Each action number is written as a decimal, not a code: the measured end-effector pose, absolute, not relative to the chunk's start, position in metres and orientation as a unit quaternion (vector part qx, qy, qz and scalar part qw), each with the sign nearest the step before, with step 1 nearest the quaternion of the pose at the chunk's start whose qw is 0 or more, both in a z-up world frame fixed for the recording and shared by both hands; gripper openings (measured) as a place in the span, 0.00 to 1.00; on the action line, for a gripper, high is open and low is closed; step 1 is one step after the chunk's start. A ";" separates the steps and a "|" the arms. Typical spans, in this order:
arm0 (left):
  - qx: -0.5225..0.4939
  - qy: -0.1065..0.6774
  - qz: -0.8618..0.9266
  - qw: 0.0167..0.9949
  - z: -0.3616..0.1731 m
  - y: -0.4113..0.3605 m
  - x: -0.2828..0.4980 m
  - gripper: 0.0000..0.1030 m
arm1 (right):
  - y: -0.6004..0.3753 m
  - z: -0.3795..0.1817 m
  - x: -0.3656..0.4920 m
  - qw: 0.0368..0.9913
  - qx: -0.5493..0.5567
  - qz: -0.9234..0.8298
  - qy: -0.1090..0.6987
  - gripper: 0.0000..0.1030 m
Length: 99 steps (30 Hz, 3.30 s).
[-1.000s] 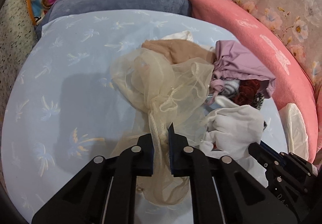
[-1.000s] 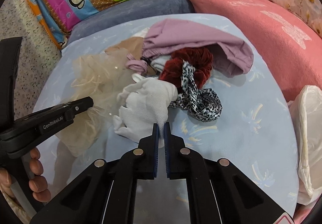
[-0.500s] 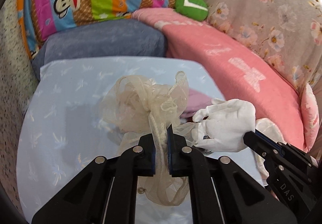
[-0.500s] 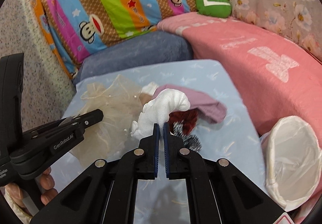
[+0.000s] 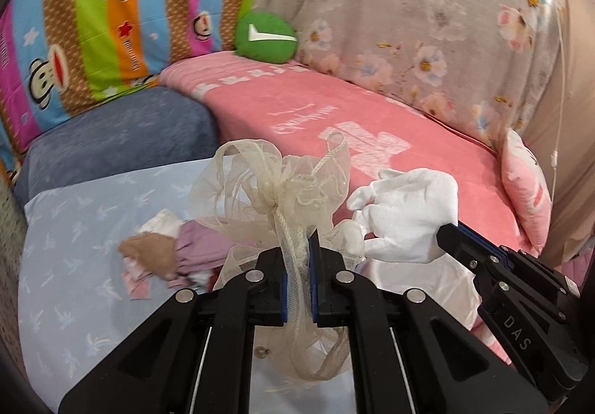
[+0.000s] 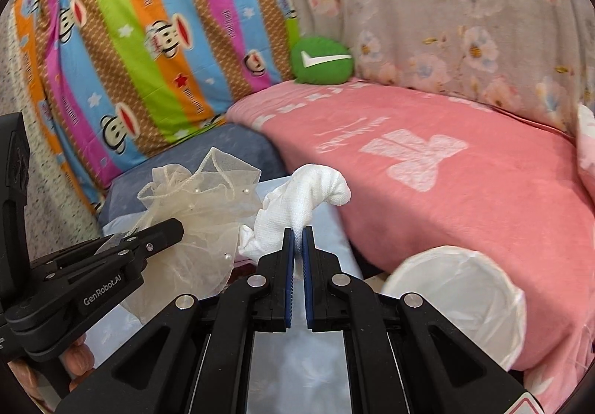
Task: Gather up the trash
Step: 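Carry the mesh fabric and white glove over the wastebasket and release both, then move both tools back to the pile and grasp the leopard-print scrunchie with the left tool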
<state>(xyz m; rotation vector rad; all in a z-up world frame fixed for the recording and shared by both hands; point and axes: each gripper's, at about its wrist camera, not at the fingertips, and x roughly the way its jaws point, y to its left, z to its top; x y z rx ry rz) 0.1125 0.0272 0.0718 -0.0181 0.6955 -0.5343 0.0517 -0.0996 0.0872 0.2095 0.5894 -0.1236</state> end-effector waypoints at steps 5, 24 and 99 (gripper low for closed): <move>0.007 0.340 -0.297 0.892 0.072 -0.016 0.100 0.07 | -0.151 0.081 0.029 0.945 0.124 -0.097 0.285 0.04; 0.050 0.368 -0.372 0.851 0.050 -0.117 0.082 0.22 | -0.247 0.033 -0.002 0.920 0.181 -0.170 0.304 0.07; -0.110 0.534 -0.140 0.826 -0.093 0.058 0.162 0.20 | -0.107 -0.028 0.076 0.906 0.129 -0.067 0.397 0.47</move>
